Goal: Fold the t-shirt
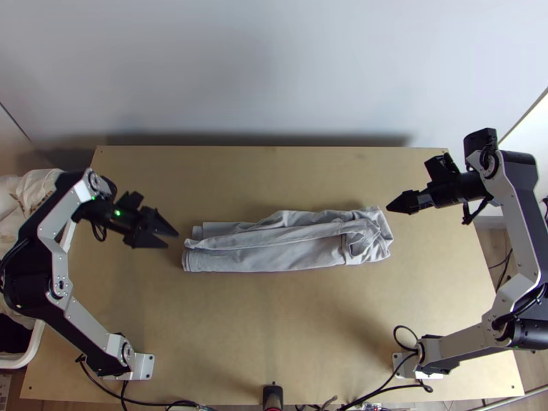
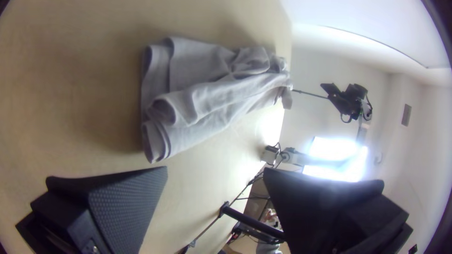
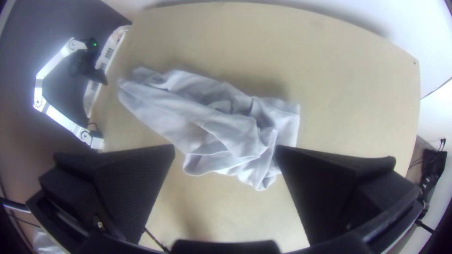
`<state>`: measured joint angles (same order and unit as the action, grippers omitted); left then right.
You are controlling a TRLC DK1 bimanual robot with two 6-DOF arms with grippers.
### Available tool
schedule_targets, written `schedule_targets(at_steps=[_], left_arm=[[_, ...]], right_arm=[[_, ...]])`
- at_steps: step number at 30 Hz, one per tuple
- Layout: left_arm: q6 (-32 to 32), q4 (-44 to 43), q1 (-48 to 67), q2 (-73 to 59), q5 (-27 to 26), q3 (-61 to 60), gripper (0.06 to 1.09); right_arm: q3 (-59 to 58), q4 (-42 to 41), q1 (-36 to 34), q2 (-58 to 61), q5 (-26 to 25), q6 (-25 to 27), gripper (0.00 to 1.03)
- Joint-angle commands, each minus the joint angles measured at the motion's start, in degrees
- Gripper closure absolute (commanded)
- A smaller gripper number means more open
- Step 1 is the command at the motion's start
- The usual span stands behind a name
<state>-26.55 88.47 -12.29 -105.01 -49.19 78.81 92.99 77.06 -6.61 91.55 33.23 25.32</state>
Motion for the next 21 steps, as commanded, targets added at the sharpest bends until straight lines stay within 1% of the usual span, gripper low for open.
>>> schedule_targets(at_steps=[1, 5, 8, 11, 14, 19, 21], left_arm=[[-2.6, -3.7, 0.1, 1.0, 2.1, -9.1, 0.10], [-1.5, -6.4, 2.1, -0.1, 2.5, -10.2, 0.10], [2.3, -11.7, 2.4, -0.5, 5.2, -11.1, 0.10], [2.9, -14.1, 1.9, -2.8, 5.2, -11.4, 0.10], [5.6, -18.4, 2.4, -4.5, 5.2, -11.5, 0.10], [9.3, -21.9, 2.3, -4.9, 5.1, -9.7, 0.10], [11.9, -23.8, 2.1, -4.5, 4.6, -9.0, 0.10]], right_arm=[[1.4, 1.3, 2.1, -1.5, 0.1, -0.4, 0.04], [3.0, 1.7, 3.2, -1.6, 0.0, -1.0, 0.04], [4.1, 2.2, 3.2, -1.7, 0.1, -1.4, 0.04], [4.5, 2.5, 3.8, -2.1, 0.3, -1.9, 0.04], [5.1, 2.6, 4.9, -2.3, 0.8, -2.8, 0.04], [6.9, 2.8, 7.0, -3.0, 1.7, -4.6, 0.04], [6.9, 2.8, 7.3, -3.1, 1.7, -4.8, 0.04]])
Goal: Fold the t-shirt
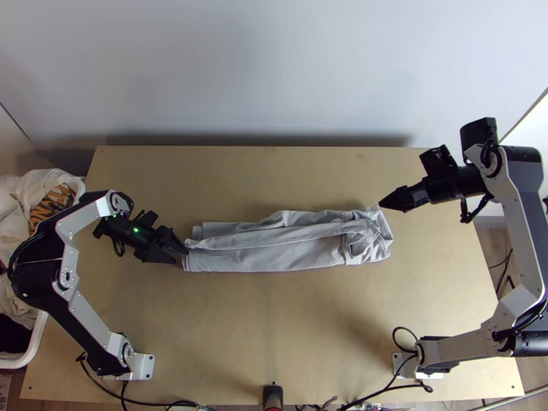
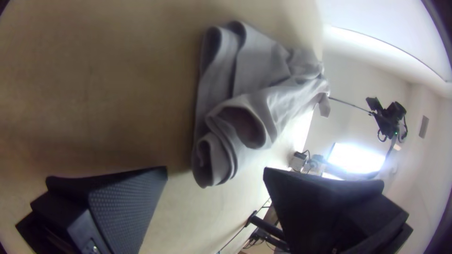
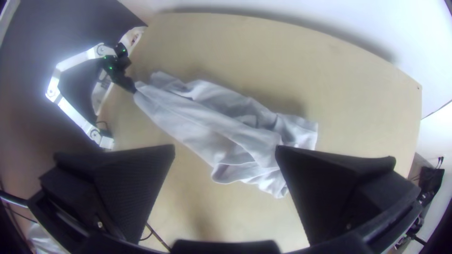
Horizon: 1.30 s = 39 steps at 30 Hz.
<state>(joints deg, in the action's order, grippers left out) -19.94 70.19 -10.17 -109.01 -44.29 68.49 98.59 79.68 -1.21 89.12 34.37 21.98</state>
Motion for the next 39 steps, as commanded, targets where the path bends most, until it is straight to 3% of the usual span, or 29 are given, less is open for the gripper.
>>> schedule_targets(at_steps=[1, 8, 19, 28, 31, 32, 33, 34, 35, 39], left_arm=[[5.7, -6.3, 0.1, -0.4, -0.9, 1.6, 0.10], [11.4, -11.5, 1.4, -1.5, -4.0, 2.6, 0.10], [10.7, -12.6, 12.7, 0.1, -5.3, -0.8, 0.10], [10.8, -14.5, 13.7, -0.6, -5.1, -2.6, 0.11], [10.3, -14.7, 13.5, -1.9, -5.2, -3.3, 0.25], [10.2, -14.7, 13.1, -2.4, -5.2, -3.3, 0.39], [10.4, -14.7, 12.6, -3.2, -5.2, -3.3, 0.63], [11.1, -14.7, 12.0, -3.9, -4.7, -3.1, 0.96], [12.1, -15.4, 11.2, -4.3, -2.8, -3.1, 1.04], [12.4, -15.7, 9.6, -4.4, -0.2, -3.4, 1.05]], right_arm=[[1.3, 0.2, 2.0, -0.7, 0.5, -1.7, 0.04], [0.3, 0.2, 1.8, -1.3, 0.5, -1.9, 0.04], [-1.3, 0.2, -1.2, -3.3, 0.5, -1.4, 0.04], [-0.8, 0.3, -2.8, -4.7, 1.0, -1.1, 0.04], [-0.3, 0.3, -3.0, -4.9, 1.0, -0.7, 0.04], [-0.1, 0.3, -3.0, -5.0, 1.1, -0.7, 0.04], [0.3, 0.3, -3.0, -5.0, 1.3, -0.7, 0.04], [0.7, 0.3, -2.9, -5.1, 1.3, -0.7, 0.04], [1.2, 0.3, -2.7, -5.1, 1.4, -0.8, 0.04], [2.8, 0.3, -2.4, -5.3, 1.5, -0.9, 0.04]])
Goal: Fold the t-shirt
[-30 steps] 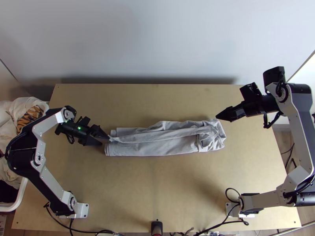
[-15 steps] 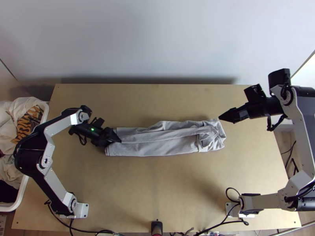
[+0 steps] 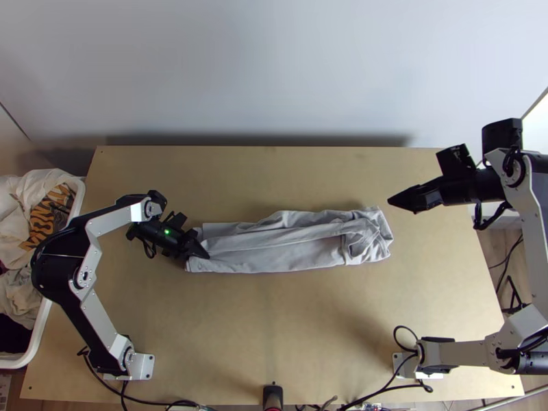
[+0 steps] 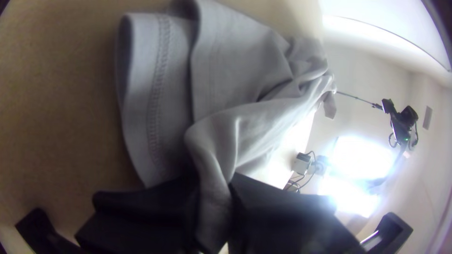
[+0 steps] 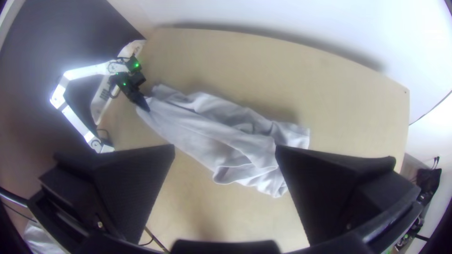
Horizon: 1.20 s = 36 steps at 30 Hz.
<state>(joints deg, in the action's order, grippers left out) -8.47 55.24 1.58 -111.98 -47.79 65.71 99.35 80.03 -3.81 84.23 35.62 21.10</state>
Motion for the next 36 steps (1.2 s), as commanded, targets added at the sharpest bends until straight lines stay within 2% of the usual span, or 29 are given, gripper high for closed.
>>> schedule_targets(at_steps=[1, 3, 13, 20, 27, 36], left_arm=[[0.6, -0.6, -2.3, -1.0, 3.4, -0.7, 1.05], [0.0, 0.4, -2.8, -0.2, 3.4, -0.1, 1.05], [-7.3, 17.8, -3.6, 5.5, 3.4, 7.3, 1.05], [-11.1, 25.9, -4.7, 6.5, 5.1, 11.6, 1.05], [-10.8, 27.4, -2.3, 5.7, 6.0, 13.9, 1.05], [-6.5, 27.0, 9.8, 1.4, 6.7, 20.0, 1.05]], right_arm=[[2.3, 0.0, 0.2, -0.4, 0.2, -0.1, 0.04], [2.3, 0.0, 0.2, -0.5, 0.2, -0.1, 0.04], [-0.9, -0.1, -0.5, -0.7, 0.2, 0.9, 0.04], [-2.8, -0.8, -0.7, -0.7, 0.3, 2.1, 0.04], [-4.7, -1.0, -2.2, -1.1, 1.0, 3.4, 0.04], [-9.4, -1.2, -6.1, -3.5, 1.5, 6.2, 0.04]])
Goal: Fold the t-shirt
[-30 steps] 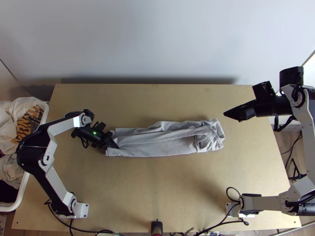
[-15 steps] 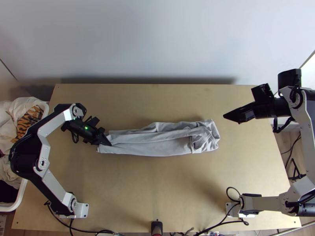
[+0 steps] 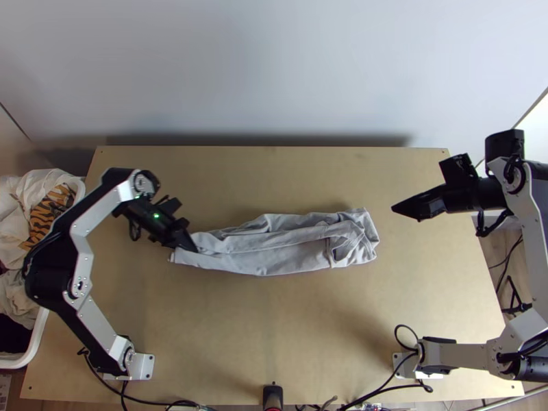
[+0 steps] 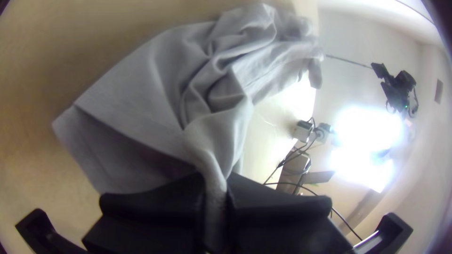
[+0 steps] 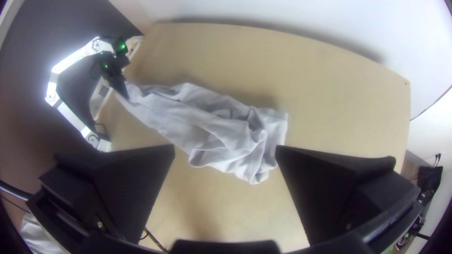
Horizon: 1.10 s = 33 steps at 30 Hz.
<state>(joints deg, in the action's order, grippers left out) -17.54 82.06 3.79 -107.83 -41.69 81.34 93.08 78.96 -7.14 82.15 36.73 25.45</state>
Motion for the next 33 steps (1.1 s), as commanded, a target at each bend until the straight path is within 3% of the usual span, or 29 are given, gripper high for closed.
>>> schedule_targets(at_steps=[1, 14, 33], left_arm=[[3.0, 0.2, 8.9, -3.6, 0.6, 5.3, 1.05], [10.5, 1.1, 19.1, -10.8, 3.2, 20.2, 1.05], [14.5, 1.4, 27.6, -19.7, 4.7, 39.6, 1.05]], right_arm=[[-3.6, -0.1, -3.3, -1.8, 0.4, 2.2, 0.04], [-10.8, -0.2, -7.3, -5.6, 1.3, 5.7, 0.04], [-21.9, -6.2, -8.2, -8.0, 2.5, 6.6, 0.04]])
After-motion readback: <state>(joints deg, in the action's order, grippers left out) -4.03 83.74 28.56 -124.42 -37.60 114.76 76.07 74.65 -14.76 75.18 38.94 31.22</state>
